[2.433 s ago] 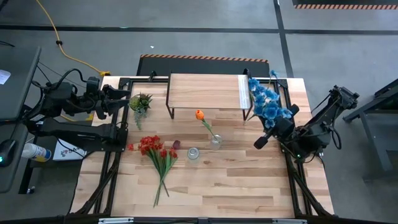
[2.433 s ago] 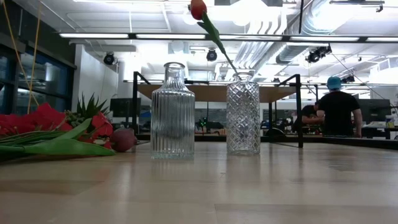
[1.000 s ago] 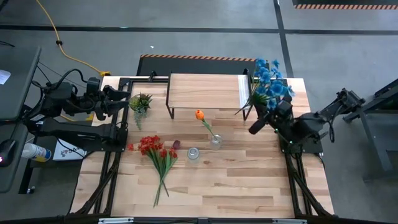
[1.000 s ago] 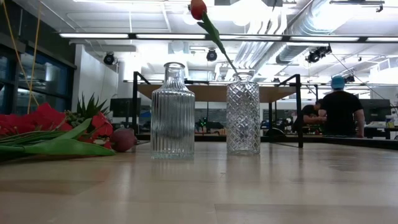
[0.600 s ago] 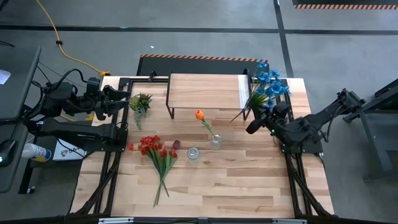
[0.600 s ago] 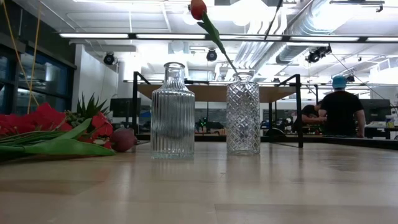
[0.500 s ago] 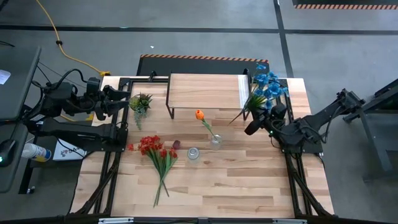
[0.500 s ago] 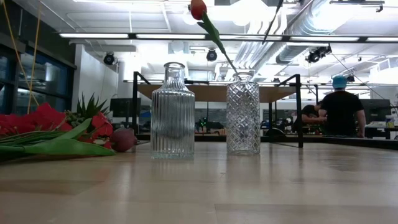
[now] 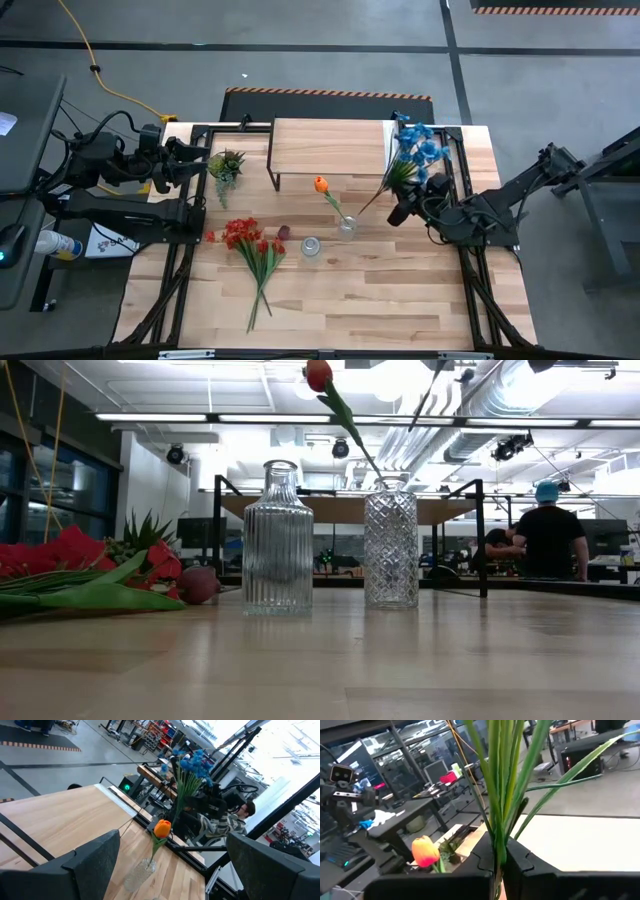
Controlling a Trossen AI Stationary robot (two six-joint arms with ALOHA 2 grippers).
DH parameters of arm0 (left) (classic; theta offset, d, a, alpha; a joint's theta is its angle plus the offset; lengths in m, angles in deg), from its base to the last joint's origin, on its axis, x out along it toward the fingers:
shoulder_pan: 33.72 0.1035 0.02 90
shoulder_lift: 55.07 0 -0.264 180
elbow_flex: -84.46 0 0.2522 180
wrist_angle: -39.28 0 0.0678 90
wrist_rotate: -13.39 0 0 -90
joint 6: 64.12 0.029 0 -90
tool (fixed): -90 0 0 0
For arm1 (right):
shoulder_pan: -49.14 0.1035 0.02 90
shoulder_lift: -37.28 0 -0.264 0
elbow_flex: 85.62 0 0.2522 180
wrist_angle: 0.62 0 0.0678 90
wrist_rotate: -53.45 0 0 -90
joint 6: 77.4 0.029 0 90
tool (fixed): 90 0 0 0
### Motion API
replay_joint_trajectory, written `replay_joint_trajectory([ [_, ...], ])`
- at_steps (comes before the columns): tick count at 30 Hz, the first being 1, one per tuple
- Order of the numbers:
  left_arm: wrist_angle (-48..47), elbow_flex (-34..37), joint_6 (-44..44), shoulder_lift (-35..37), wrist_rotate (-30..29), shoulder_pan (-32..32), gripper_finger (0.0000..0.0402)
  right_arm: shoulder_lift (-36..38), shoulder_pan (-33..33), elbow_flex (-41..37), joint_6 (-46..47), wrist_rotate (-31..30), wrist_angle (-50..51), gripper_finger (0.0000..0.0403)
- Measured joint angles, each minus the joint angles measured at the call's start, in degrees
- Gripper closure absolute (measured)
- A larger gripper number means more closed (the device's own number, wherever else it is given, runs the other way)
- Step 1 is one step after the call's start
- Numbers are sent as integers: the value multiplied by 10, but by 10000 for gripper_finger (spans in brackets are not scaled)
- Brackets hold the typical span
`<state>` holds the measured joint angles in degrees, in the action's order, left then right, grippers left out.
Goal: Pick and place flowers into a vace then onto a shelf
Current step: Put the blue flowers into the top transparent vase
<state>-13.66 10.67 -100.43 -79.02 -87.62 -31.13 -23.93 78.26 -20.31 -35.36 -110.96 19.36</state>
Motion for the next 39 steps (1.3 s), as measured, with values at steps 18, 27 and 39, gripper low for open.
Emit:
replay_joint_trajectory([
  [18,0,0,0,0,0,0,2,-70,-7,0,40,44,-8,402],
  [27,0,0,0,0,0,0,2,-86,-7,0,14,25,-9,402],
  [39,0,0,0,0,0,0,2,-97,-26,0,15,51,-13,402],
])
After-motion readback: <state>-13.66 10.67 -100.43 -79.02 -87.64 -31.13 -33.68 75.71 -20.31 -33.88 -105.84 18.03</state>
